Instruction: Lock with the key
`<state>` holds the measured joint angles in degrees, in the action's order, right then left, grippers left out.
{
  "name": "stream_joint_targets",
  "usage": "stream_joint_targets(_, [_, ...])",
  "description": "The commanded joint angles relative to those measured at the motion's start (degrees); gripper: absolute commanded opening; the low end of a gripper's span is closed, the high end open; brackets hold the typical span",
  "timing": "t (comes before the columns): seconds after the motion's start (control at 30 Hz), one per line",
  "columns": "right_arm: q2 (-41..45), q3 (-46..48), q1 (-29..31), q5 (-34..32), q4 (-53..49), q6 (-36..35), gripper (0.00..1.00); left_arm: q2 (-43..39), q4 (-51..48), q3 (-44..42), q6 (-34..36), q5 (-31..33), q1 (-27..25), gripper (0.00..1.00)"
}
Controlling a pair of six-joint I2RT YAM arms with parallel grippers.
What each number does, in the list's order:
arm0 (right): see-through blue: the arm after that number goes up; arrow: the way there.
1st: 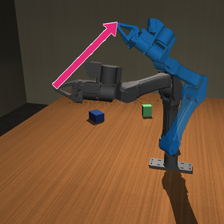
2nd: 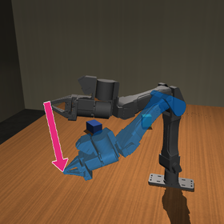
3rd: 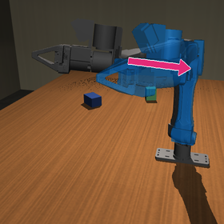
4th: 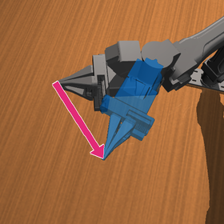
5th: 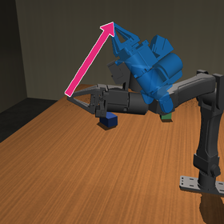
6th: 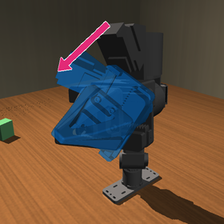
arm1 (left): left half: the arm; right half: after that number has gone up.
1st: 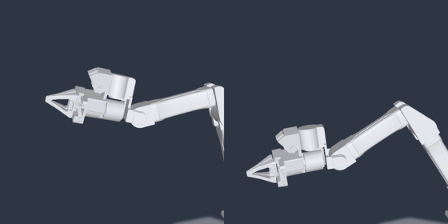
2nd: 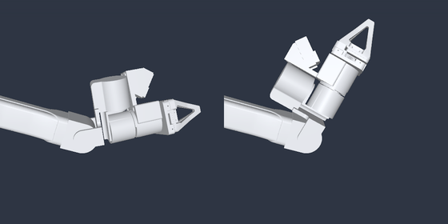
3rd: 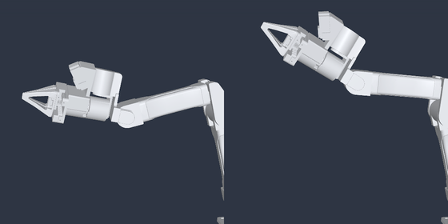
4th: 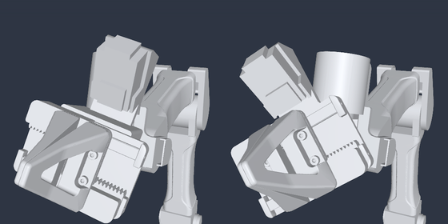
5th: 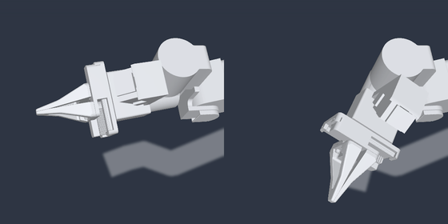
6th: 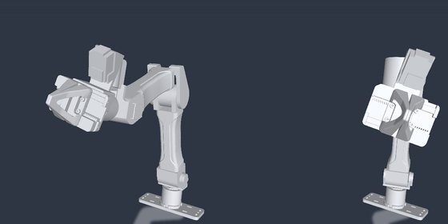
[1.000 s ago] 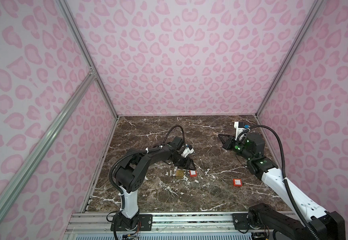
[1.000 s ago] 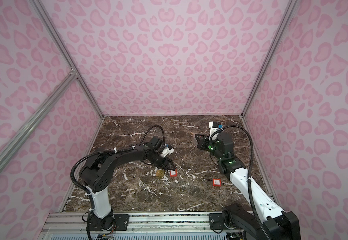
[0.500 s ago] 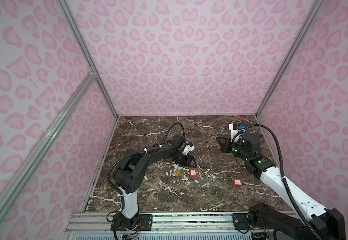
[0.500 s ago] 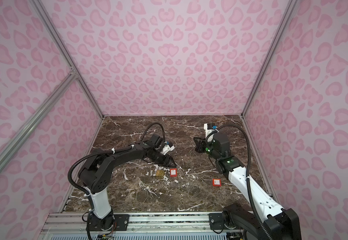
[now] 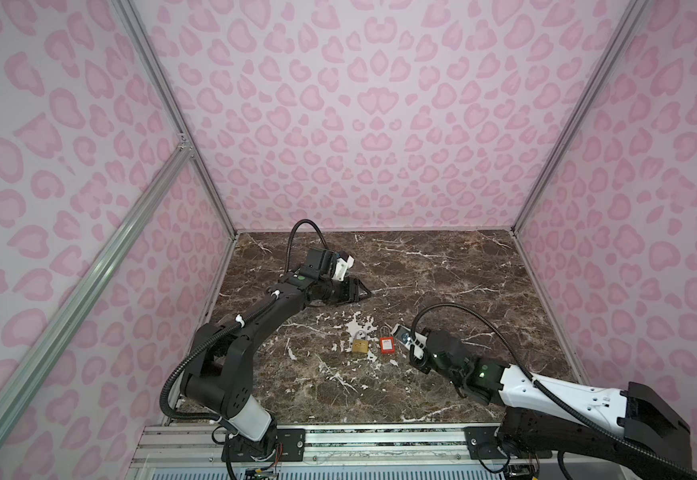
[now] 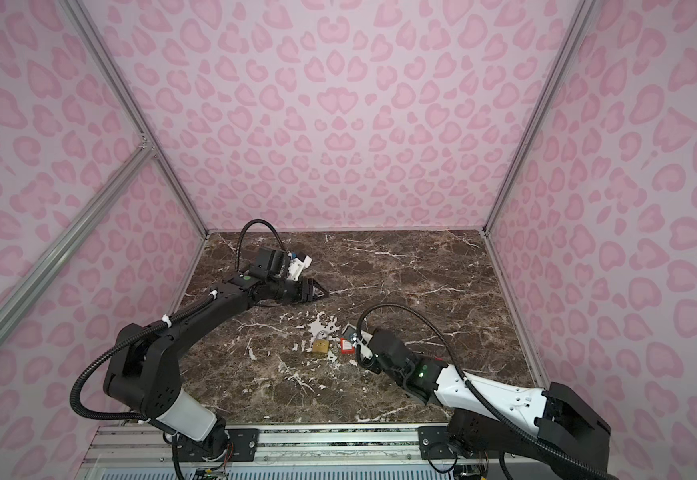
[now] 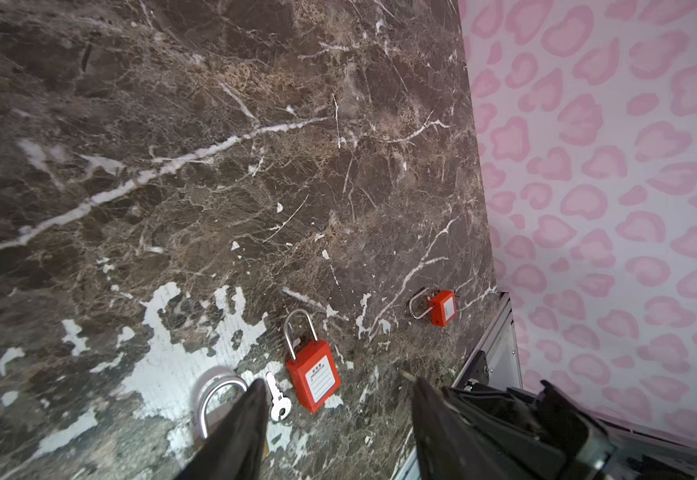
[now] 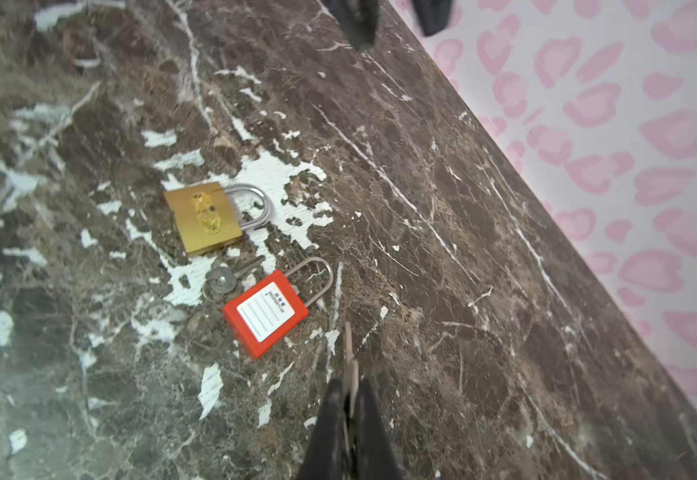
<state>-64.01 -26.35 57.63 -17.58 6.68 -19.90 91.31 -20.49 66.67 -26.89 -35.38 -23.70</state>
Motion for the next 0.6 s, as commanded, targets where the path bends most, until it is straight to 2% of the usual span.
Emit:
stream_joint_targets(0.0, [-4.36, 0.76, 3.07, -15.09, 8.49, -3.66, 0.00, -1.86, -0.98, -1.01, -0.09, -0.48, 0.45, 0.58])
stream_joint_targets(0.07, [-8.06, 1.87, 4.78, -20.60, 13.40, -3.01, 0.00, -2.42, -0.52, -1.87, -0.26, -0.95, 0.93, 0.58])
stream_joint_targets(0.17, [-12.62, 1.00, 5.91, -24.54, 16.60, -3.21, 0.00, -2.15, -0.63, -2.10, -0.16, -1.79, 1.54, 0.57])
stream_joint_targets(0.27, [-15.73, -0.97, 5.92, -23.31, 16.81, -3.91, 0.00, -1.56, -0.25, -1.80, -0.09, -2.51, 1.78, 0.57])
stream_joint_targets(0.4, [-17.66, -4.03, 5.94, -22.12, 11.86, -1.97, 0.00, -1.26, -0.22, -1.61, 0.00, -2.94, 2.01, 0.57])
stream_joint_targets(0.57, [-16.02, -6.17, 5.71, -22.68, 7.04, 9.04, 0.00, -1.40, 0.47, -2.64, -0.18, -3.13, 2.50, 0.57])
